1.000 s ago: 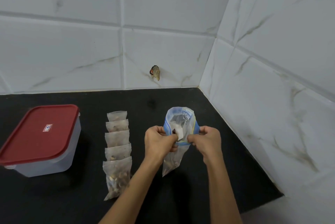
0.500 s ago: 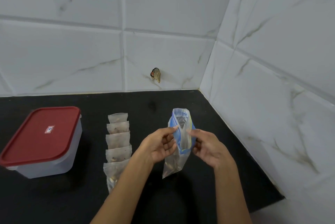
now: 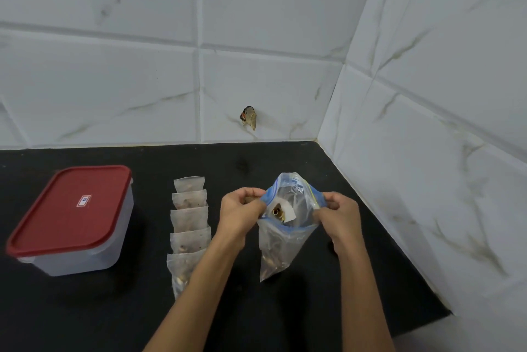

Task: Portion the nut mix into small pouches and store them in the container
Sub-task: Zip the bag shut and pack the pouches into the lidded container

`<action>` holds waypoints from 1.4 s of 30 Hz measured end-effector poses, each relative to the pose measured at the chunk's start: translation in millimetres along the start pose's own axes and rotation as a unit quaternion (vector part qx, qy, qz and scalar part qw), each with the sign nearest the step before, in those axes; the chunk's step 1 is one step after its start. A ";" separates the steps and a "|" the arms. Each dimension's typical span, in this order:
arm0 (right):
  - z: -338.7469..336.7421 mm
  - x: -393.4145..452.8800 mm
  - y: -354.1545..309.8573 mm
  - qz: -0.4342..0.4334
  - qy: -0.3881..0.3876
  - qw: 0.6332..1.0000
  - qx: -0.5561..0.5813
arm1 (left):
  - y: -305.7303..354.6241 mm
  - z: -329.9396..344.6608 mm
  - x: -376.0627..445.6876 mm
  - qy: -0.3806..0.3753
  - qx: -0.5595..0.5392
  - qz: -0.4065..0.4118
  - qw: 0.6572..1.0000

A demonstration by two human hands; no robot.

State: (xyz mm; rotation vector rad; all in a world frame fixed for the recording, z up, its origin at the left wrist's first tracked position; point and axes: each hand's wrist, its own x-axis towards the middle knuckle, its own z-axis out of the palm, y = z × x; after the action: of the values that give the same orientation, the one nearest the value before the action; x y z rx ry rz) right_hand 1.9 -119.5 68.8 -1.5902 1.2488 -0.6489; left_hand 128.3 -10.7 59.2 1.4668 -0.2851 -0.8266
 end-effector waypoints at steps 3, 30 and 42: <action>-3.2 5.7 -0.7 0.071 -0.120 0.986 0.087 | 1.2 -3.1 6.2 -0.047 -0.008 -0.043 0.998; -1.6 19.9 -7.2 -0.042 0.019 0.999 -0.025 | 11.6 -9.0 24.8 -0.027 0.081 0.028 0.996; 4.4 32.8 -11.3 0.143 -0.154 0.960 0.187 | 22.3 6.5 31.5 -0.070 0.100 -0.071 0.990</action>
State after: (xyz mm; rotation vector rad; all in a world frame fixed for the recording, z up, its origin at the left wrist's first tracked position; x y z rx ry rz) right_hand 21.1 -148.5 72.4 -1.1188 1.0255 -0.4044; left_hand 153.3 -38.2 71.4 1.6317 -0.3818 -1.0428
